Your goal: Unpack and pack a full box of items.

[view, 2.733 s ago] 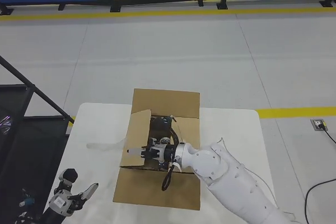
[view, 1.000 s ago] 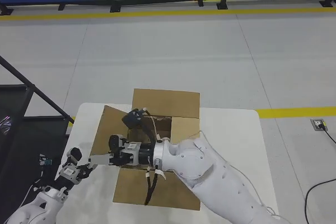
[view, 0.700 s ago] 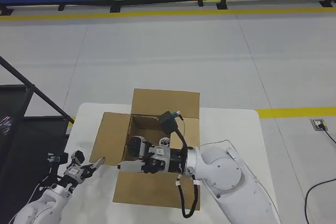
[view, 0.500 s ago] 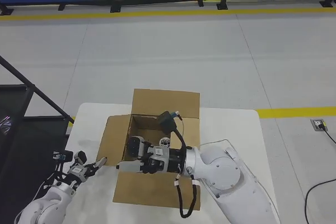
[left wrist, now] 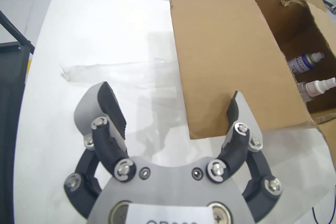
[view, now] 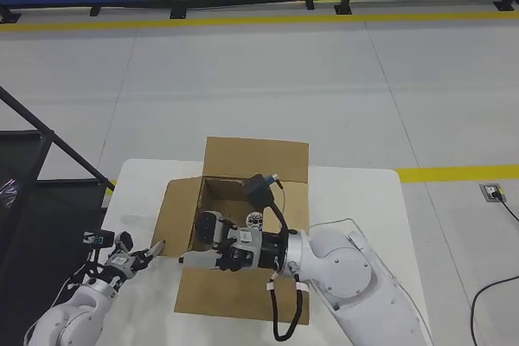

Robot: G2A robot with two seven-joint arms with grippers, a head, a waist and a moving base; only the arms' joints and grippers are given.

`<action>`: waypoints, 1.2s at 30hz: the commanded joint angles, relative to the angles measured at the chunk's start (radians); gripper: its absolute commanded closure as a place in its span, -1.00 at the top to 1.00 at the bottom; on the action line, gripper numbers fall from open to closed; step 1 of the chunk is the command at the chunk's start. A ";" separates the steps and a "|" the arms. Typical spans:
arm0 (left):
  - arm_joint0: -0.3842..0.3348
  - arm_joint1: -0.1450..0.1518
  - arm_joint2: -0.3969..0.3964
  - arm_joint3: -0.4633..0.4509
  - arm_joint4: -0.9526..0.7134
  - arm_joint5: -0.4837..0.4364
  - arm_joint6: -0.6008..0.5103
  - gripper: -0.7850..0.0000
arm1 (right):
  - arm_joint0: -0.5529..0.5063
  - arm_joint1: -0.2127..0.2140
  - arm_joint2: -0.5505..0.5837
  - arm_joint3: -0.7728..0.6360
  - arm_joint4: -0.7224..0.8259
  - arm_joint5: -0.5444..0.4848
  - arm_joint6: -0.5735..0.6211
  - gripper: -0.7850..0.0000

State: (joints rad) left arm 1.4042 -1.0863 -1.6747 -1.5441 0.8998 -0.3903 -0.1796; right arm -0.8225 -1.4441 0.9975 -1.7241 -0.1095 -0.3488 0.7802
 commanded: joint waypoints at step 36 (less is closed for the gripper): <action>-0.235 -0.026 0.370 -0.299 -0.109 0.049 -0.357 1.00 | -0.408 0.119 0.498 -0.320 0.065 -0.139 0.139 1.00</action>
State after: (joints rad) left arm 1.1591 -1.1129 -1.2984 -1.8359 0.7829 -0.3411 -0.5443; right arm -1.2282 -1.3257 1.4926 -2.0446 -0.0476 -0.4867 0.9195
